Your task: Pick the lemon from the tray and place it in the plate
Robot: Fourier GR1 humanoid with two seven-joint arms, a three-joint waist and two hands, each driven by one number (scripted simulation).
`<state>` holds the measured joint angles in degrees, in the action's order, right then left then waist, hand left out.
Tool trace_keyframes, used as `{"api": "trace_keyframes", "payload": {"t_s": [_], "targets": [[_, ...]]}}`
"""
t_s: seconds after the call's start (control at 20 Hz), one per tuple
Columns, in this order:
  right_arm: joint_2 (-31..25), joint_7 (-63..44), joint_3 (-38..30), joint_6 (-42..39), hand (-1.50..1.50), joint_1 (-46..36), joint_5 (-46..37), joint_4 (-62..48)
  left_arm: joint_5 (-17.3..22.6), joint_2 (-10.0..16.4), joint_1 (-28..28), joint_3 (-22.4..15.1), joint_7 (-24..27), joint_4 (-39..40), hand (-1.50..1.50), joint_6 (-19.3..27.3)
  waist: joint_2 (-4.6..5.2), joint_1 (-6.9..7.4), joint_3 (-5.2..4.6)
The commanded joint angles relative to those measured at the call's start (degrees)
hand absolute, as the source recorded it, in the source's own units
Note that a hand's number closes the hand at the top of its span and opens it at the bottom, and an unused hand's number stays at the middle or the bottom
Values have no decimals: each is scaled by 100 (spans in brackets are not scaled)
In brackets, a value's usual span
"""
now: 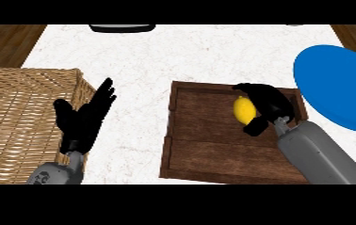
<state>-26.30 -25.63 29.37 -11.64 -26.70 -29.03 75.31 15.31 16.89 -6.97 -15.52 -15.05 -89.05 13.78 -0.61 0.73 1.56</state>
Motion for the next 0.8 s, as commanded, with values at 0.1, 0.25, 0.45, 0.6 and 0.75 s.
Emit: {"api": "trace_keyframes", "payload": {"t_s": [0.1,0.25,0.45,0.6,0.75], "targets": [[-90,733,253,171,150,42,-474,-347,83,-234,587,-3,255,530,0,-62,89,-9,-157],[178,504,287,290,150,-89,-681,-421,220,-85,601,190,343,574,0,-326,84,-1,-161],[203,488,263,379,150,-120,-837,-269,93,-93,924,109,255,255,0,-199,61,25,-161],[650,-851,-565,1141,150,-615,-987,-1041,132,-84,429,159,-125,243,0,-188,138,119,-160],[547,-2152,-1502,1671,150,-952,-984,-1605,41,-108,342,58,-236,84,0,-127,239,207,-170]]}}
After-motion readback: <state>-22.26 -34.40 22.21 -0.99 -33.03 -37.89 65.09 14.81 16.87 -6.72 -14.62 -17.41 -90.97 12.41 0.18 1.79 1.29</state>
